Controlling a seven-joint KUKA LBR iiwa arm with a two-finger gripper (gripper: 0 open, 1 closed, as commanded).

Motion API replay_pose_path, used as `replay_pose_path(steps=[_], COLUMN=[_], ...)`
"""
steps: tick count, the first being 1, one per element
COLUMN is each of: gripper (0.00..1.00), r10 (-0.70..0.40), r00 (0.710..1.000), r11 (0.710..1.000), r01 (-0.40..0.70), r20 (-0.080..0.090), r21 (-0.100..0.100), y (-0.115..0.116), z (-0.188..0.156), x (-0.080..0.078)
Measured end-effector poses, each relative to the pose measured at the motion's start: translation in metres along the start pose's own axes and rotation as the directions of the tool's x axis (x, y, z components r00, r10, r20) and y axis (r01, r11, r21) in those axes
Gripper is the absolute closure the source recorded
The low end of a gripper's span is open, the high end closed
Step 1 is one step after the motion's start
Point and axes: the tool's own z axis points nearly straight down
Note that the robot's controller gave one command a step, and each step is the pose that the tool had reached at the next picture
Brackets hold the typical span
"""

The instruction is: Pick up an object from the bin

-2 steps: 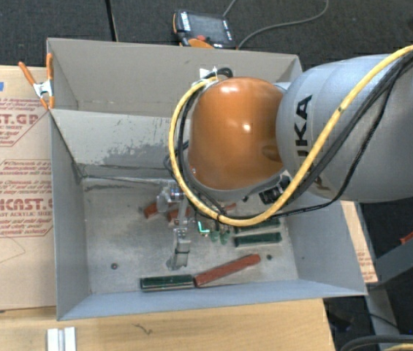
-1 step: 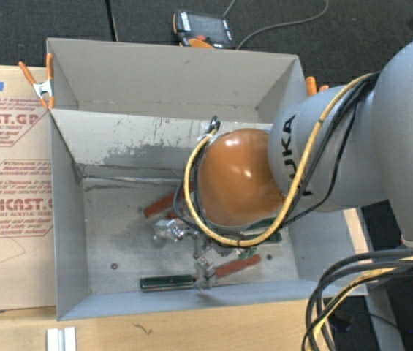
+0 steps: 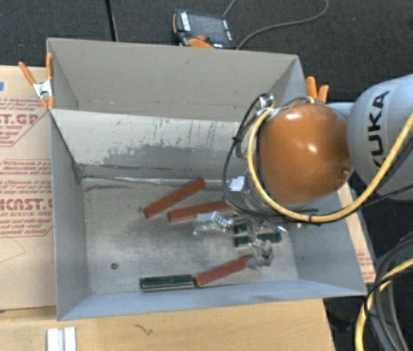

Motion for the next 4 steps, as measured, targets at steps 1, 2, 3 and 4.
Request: replay_pose_path(steps=[1, 2, 3, 4], gripper=[0.00, 1.00, 1.00, 1.00], r10=[0.102, 0.100, 0.034, 0.036], r00=[0.995, 0.995, 0.999, 0.999], r11=[0.995, 0.995, 0.999, 0.999], r01=[-0.102, -0.100, -0.034, -0.036], r20=[-0.005, 0.004, 0.005, 0.001], r21=[-0.007, -0.001, 0.004, -0.003], y=[-0.051, -0.052, -0.048, -0.047], z=[0.105, 0.100, -0.025, -0.020], x=[0.036, 0.033, 0.015, 0.016])
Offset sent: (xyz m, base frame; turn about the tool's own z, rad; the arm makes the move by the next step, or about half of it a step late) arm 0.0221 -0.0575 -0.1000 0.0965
